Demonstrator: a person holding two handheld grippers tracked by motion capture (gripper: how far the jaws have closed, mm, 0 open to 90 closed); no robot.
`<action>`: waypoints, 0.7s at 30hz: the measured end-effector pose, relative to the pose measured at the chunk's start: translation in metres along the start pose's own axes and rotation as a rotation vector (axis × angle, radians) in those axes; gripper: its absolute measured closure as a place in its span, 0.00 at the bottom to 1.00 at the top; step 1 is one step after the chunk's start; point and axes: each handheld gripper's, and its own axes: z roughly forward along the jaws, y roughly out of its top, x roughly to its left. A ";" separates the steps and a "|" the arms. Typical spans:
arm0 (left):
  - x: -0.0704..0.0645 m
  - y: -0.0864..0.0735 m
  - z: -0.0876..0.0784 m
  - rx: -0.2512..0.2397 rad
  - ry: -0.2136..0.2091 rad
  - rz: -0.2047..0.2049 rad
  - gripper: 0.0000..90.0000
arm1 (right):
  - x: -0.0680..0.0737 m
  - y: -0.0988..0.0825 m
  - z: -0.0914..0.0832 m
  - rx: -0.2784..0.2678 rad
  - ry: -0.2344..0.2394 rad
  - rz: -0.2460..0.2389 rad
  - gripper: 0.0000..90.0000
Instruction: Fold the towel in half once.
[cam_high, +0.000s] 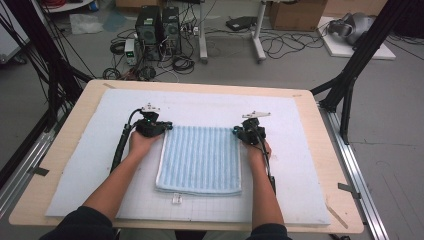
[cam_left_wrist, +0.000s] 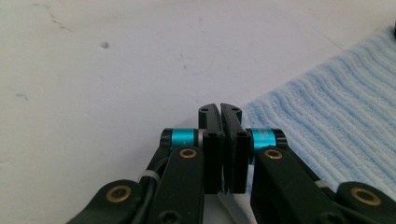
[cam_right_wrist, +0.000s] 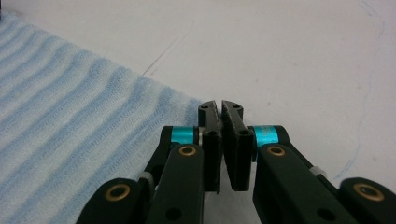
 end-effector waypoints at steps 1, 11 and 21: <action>0.001 0.000 0.000 -0.003 -0.005 -0.008 0.97 | 0.000 0.001 0.001 -0.006 -0.003 -0.007 0.96; 0.006 -0.007 -0.028 -0.107 -0.083 0.058 0.57 | -0.003 0.001 -0.016 -0.032 -0.049 0.035 0.57; -0.008 -0.025 -0.072 -0.213 -0.048 0.064 0.23 | -0.001 -0.018 -0.068 -0.052 0.000 0.054 0.24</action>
